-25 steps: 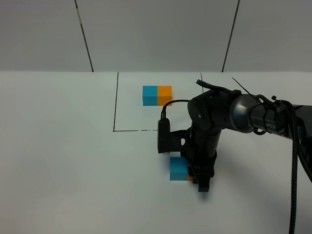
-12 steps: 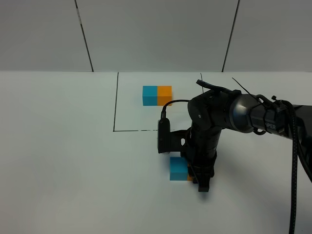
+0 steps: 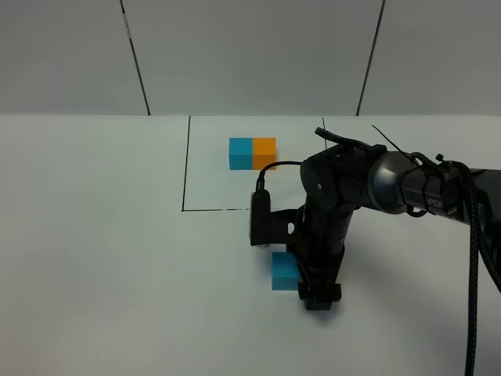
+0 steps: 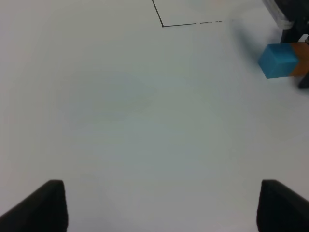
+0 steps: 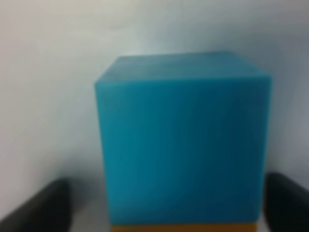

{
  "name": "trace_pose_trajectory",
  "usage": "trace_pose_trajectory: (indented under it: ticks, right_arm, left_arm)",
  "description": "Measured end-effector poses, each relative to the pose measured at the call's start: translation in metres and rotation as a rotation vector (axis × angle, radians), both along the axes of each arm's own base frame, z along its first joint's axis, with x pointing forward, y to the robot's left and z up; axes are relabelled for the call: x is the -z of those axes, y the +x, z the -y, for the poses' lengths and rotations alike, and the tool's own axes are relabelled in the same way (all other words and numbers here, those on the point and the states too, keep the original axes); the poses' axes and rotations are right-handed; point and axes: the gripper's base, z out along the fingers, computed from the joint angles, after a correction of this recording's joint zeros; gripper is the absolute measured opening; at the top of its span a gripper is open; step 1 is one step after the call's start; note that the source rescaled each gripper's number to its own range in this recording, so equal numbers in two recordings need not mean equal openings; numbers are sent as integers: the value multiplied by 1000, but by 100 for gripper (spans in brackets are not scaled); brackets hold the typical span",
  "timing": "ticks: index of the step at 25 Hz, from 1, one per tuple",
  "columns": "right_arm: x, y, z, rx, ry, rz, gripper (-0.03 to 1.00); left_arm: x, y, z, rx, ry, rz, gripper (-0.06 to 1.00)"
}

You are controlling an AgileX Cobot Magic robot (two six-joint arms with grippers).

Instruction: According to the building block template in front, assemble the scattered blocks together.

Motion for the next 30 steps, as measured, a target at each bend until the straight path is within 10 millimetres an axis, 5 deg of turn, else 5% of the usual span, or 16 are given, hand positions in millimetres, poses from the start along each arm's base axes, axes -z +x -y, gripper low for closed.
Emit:
trace_pose_trajectory:
  ticks: [3,11,14,18,24,30]
  right_arm:
    - [-7,-1,0,5,4,5,97]
    - [-66,-8,10,314,68,37,100]
    - [-90,-6,36,596,110,41,100]
    - [-104,-12,102,931,119,82,100]
    - [-133,-63,188,1315,213,190,100]
    - [-161,-149,234,1641,305,313,100]
  left_arm:
    - [0,0,0,0,0,0,67]
    - [0,0,0,1,1,0,67]
    - [0,0,0,1,1,0,67]
    - [0,0,0,1,1,0,67]
    - [0,0,0,1,1,0,67]
    - [0,0,0,0,0,0,67]
